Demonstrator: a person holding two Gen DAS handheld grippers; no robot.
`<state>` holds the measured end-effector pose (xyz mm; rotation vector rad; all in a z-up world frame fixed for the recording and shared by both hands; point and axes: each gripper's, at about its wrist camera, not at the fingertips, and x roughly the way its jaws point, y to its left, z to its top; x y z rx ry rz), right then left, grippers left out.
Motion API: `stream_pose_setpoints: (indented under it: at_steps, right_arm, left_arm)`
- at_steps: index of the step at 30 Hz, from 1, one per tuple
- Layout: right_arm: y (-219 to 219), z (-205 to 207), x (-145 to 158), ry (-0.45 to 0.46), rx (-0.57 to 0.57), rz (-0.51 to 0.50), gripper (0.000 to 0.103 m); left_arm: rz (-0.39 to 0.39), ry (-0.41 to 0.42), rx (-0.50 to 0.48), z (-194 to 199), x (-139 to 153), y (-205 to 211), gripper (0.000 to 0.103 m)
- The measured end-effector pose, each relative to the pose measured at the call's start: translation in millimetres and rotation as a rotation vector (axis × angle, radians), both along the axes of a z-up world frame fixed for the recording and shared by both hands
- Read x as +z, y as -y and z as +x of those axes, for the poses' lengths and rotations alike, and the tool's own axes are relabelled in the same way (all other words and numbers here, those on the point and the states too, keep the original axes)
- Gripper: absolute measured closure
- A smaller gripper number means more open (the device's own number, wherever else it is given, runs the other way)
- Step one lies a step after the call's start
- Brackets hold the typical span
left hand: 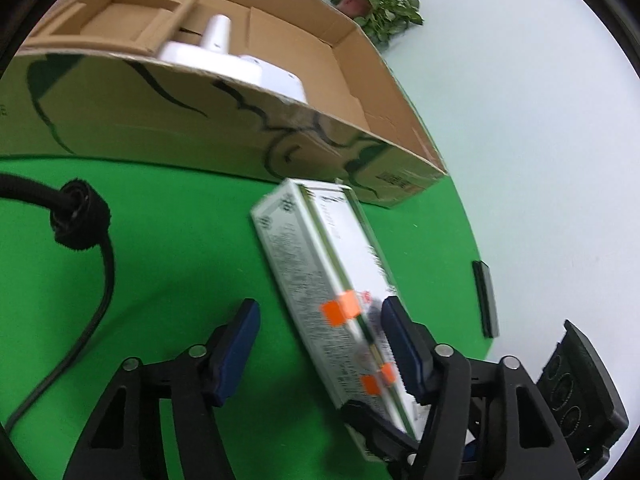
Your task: Organize objects
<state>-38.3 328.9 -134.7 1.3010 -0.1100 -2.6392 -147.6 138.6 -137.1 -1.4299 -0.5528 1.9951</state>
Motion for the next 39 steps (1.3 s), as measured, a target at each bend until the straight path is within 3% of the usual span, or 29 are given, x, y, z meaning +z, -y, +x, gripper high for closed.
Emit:
stream_pose_setpoints:
  at_steps: [7, 11, 13, 17, 21, 25, 28, 34, 39]
  right_arm:
    - [2, 3, 0, -0.003, 0.003, -0.001, 0.043]
    - [1, 3, 1, -0.014, -0.008, 0.008, 0.043]
    - [0, 2, 1, -0.019, -0.012, -0.001, 0.043]
    - [3, -1, 4, -0.035, -0.013, 0.031, 0.044]
    - [-2, -3, 0, -0.011, -0.015, 0.008, 0.044]
    - [-10, -2, 1, 0.004, -0.028, -0.071, 0.044]
    - [-12, -4, 2, 0.014, -0.02, -0.109, 0.044]
    - [-8, -5, 2, 0.024, 0.013, -0.139, 0.044]
    - [0, 1, 7, -0.008, 0.02, -0.093, 0.044]
  left_arm:
    - [0.019, 0.001, 0.0, -2, 2, -3, 0.058]
    - [-0.004, -0.052, 0.01, 0, 15, 0, 0.08]
    - [-0.019, -0.076, 0.005, 0, 21, -1, 0.082]
    - [-0.022, -0.079, -0.001, 0, 25, -4, 0.082]
    - [0.008, -0.029, 0.006, -1, 16, 4, 0.078]
    - [0.057, 0.024, 0.025, -3, 5, 5, 0.06]
    - [0.044, 0.038, 0.024, -6, 2, 4, 0.05]
    - [0.045, 0.04, 0.026, -8, 1, 5, 0.051]
    - [0.069, -0.003, 0.032, -6, 15, 8, 0.055]
